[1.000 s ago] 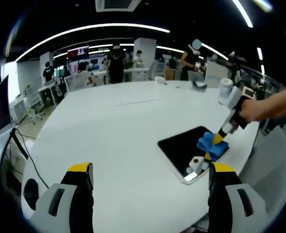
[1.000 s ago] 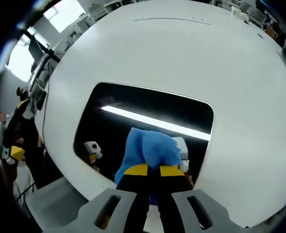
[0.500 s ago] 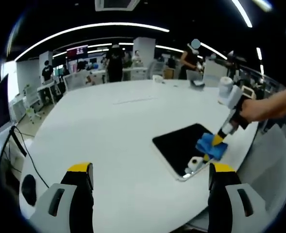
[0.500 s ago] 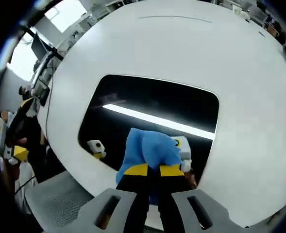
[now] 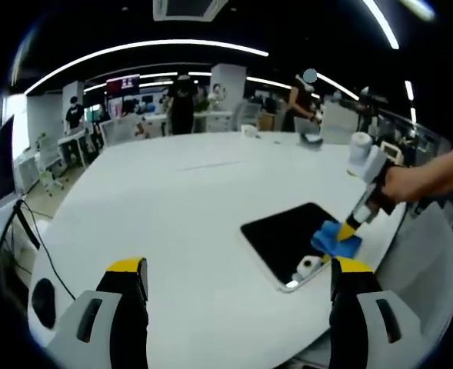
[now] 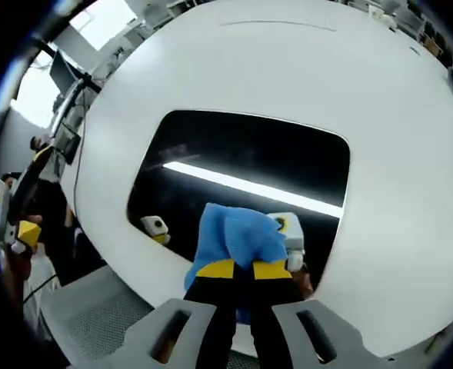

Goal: Wipe the mirror surface with the cleaning cloth until all visible marks leave the cleaned area.

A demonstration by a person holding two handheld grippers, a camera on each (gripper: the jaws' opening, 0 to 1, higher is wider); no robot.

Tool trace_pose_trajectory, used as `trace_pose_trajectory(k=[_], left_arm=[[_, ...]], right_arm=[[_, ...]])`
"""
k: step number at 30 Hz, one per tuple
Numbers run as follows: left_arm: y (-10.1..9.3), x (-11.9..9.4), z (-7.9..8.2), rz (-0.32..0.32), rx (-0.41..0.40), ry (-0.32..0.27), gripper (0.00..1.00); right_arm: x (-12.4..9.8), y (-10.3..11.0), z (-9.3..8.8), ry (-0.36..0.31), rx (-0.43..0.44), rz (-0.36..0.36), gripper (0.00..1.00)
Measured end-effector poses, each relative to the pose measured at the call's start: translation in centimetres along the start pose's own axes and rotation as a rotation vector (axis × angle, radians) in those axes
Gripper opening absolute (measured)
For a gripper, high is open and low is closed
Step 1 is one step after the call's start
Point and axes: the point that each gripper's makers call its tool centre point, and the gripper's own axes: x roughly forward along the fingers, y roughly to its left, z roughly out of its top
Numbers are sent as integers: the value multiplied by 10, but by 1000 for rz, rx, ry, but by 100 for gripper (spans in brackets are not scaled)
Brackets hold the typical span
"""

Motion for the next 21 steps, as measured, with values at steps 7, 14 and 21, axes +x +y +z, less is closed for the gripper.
trace_pose_trajectory(k=[7,14,21], left_arm=[[-1,3,-2,-40,9,20,100],[10,-2,4,-46,13,17,100],[17,-5,5,-46,4,17,100]], right_arm=[[-1,3,-6,13,28,-7,0],[1,2,-5,20,32,-19,0],[2,5,-10,30,41,-22,0]])
